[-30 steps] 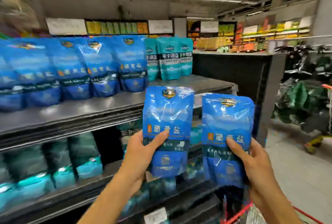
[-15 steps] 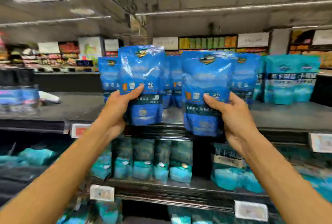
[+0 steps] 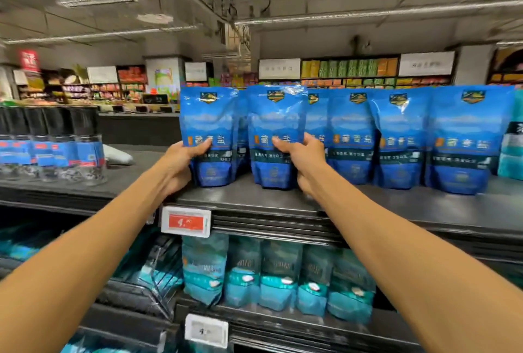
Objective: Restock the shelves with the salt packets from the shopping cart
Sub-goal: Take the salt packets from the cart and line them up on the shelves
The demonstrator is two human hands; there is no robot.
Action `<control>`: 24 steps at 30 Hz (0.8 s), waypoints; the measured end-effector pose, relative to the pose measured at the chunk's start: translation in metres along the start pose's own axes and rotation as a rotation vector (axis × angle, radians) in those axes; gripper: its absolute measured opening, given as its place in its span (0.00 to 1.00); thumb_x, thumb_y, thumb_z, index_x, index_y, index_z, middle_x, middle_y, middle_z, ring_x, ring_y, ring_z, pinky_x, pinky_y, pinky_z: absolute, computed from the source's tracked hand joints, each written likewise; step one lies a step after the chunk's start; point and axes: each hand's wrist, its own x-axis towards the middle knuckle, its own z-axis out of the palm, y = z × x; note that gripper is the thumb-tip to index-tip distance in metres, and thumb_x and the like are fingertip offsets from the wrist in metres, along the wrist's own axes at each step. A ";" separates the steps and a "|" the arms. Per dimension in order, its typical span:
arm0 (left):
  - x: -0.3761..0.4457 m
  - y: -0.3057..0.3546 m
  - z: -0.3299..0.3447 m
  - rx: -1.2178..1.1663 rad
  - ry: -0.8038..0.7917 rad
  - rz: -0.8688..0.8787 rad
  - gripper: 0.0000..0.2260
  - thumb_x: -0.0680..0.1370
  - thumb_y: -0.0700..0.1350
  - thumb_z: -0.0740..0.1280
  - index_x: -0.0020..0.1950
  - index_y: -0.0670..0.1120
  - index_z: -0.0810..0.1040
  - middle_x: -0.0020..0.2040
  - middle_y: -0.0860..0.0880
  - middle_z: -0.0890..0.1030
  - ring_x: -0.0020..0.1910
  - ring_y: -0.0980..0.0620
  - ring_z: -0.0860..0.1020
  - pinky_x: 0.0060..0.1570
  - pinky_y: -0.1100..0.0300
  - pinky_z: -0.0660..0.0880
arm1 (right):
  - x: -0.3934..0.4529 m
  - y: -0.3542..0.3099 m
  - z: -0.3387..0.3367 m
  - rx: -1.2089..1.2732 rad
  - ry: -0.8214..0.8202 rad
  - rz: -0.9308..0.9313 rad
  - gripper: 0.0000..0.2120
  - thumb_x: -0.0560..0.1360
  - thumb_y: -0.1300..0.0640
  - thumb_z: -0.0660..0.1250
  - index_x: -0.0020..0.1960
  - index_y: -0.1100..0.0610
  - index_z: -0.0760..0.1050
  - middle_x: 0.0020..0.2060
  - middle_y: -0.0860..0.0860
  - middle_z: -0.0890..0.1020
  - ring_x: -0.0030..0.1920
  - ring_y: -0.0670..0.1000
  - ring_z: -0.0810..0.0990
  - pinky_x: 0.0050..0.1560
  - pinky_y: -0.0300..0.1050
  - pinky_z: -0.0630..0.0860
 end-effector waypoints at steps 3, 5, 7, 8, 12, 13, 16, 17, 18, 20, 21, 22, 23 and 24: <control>0.011 -0.004 0.002 0.005 -0.018 0.005 0.17 0.77 0.41 0.70 0.65 0.40 0.78 0.60 0.43 0.82 0.54 0.47 0.83 0.45 0.55 0.82 | 0.006 0.007 0.004 -0.047 0.007 -0.005 0.11 0.71 0.59 0.78 0.50 0.57 0.79 0.50 0.54 0.85 0.55 0.56 0.83 0.60 0.61 0.78; 0.014 -0.005 -0.002 0.151 -0.028 0.038 0.13 0.75 0.42 0.72 0.60 0.43 0.81 0.58 0.44 0.84 0.51 0.51 0.84 0.46 0.57 0.82 | 0.006 0.005 0.000 -0.159 -0.018 -0.051 0.12 0.70 0.60 0.78 0.50 0.55 0.78 0.48 0.51 0.85 0.51 0.52 0.84 0.59 0.58 0.80; 0.016 -0.003 -0.012 0.496 -0.006 0.106 0.12 0.70 0.47 0.77 0.52 0.50 0.83 0.51 0.52 0.86 0.46 0.59 0.84 0.44 0.65 0.80 | 0.003 0.001 -0.008 -0.382 -0.057 -0.083 0.19 0.68 0.58 0.80 0.55 0.56 0.77 0.50 0.51 0.85 0.52 0.51 0.83 0.60 0.56 0.79; 0.014 -0.002 -0.016 0.659 -0.003 0.124 0.13 0.66 0.51 0.79 0.49 0.53 0.83 0.46 0.57 0.86 0.44 0.63 0.83 0.42 0.69 0.78 | 0.001 0.000 -0.013 -0.508 -0.073 -0.087 0.24 0.66 0.56 0.81 0.58 0.58 0.76 0.53 0.52 0.84 0.54 0.54 0.82 0.60 0.56 0.78; 0.012 -0.005 -0.024 0.836 0.008 0.101 0.21 0.60 0.58 0.81 0.49 0.53 0.84 0.43 0.58 0.86 0.42 0.60 0.84 0.41 0.64 0.77 | -0.009 0.001 -0.019 -0.885 -0.037 -0.142 0.26 0.64 0.42 0.80 0.50 0.55 0.72 0.47 0.52 0.81 0.51 0.56 0.79 0.53 0.57 0.78; 0.011 -0.006 -0.023 0.831 0.015 0.110 0.20 0.62 0.55 0.81 0.51 0.53 0.83 0.43 0.56 0.87 0.39 0.57 0.84 0.37 0.62 0.77 | -0.011 0.000 -0.018 -0.960 -0.008 -0.153 0.26 0.64 0.39 0.80 0.45 0.53 0.68 0.44 0.52 0.78 0.50 0.57 0.78 0.50 0.57 0.78; 0.011 -0.007 -0.017 0.837 0.023 0.129 0.19 0.67 0.49 0.80 0.56 0.49 0.81 0.43 0.49 0.86 0.29 0.53 0.80 0.26 0.60 0.77 | -0.012 -0.002 -0.011 -0.955 -0.007 -0.160 0.29 0.65 0.42 0.80 0.39 0.53 0.61 0.41 0.54 0.76 0.47 0.59 0.77 0.46 0.57 0.77; 0.011 -0.006 -0.016 0.857 0.029 0.140 0.20 0.67 0.48 0.80 0.57 0.48 0.81 0.45 0.48 0.86 0.29 0.52 0.80 0.27 0.59 0.78 | -0.011 -0.002 -0.009 -0.916 -0.021 -0.153 0.28 0.65 0.44 0.80 0.40 0.54 0.62 0.43 0.57 0.78 0.46 0.60 0.79 0.46 0.58 0.78; 0.011 -0.006 -0.014 0.878 0.036 0.149 0.21 0.68 0.48 0.80 0.58 0.48 0.80 0.46 0.47 0.86 0.30 0.52 0.80 0.28 0.58 0.79 | -0.011 -0.001 -0.007 -0.886 -0.033 -0.147 0.27 0.65 0.46 0.81 0.42 0.56 0.64 0.45 0.59 0.79 0.47 0.61 0.80 0.47 0.60 0.79; 0.009 -0.006 -0.012 0.913 0.048 0.161 0.22 0.68 0.49 0.80 0.58 0.48 0.79 0.47 0.48 0.85 0.31 0.52 0.80 0.28 0.59 0.79 | -0.011 0.001 -0.005 -0.863 -0.044 -0.144 0.26 0.66 0.47 0.80 0.48 0.59 0.68 0.49 0.61 0.80 0.47 0.63 0.81 0.49 0.61 0.80; 0.008 -0.006 -0.011 0.930 0.056 0.168 0.21 0.68 0.50 0.80 0.57 0.48 0.79 0.46 0.50 0.84 0.31 0.53 0.80 0.27 0.61 0.78 | -0.011 0.001 -0.005 -0.869 -0.046 -0.140 0.27 0.66 0.46 0.80 0.49 0.60 0.68 0.50 0.61 0.80 0.47 0.62 0.81 0.49 0.62 0.80; 0.006 -0.006 -0.010 0.948 0.068 0.175 0.21 0.67 0.51 0.80 0.56 0.48 0.78 0.44 0.51 0.84 0.30 0.55 0.80 0.25 0.64 0.76 | -0.012 0.002 -0.006 -0.880 -0.046 -0.136 0.27 0.67 0.45 0.80 0.49 0.60 0.68 0.49 0.61 0.80 0.47 0.62 0.81 0.50 0.61 0.80; 0.003 -0.006 -0.010 0.965 0.087 0.174 0.21 0.67 0.53 0.79 0.54 0.49 0.76 0.43 0.52 0.82 0.30 0.56 0.80 0.24 0.67 0.74 | -0.012 0.002 -0.008 -0.889 -0.047 -0.132 0.26 0.67 0.45 0.79 0.48 0.60 0.68 0.49 0.60 0.80 0.47 0.62 0.82 0.50 0.60 0.80; 0.002 -0.006 -0.009 0.980 0.109 0.166 0.22 0.67 0.54 0.79 0.53 0.49 0.73 0.42 0.53 0.81 0.30 0.56 0.80 0.23 0.68 0.72 | -0.012 0.003 -0.009 -0.892 -0.049 -0.126 0.26 0.67 0.44 0.79 0.48 0.60 0.69 0.50 0.60 0.80 0.48 0.61 0.82 0.50 0.59 0.80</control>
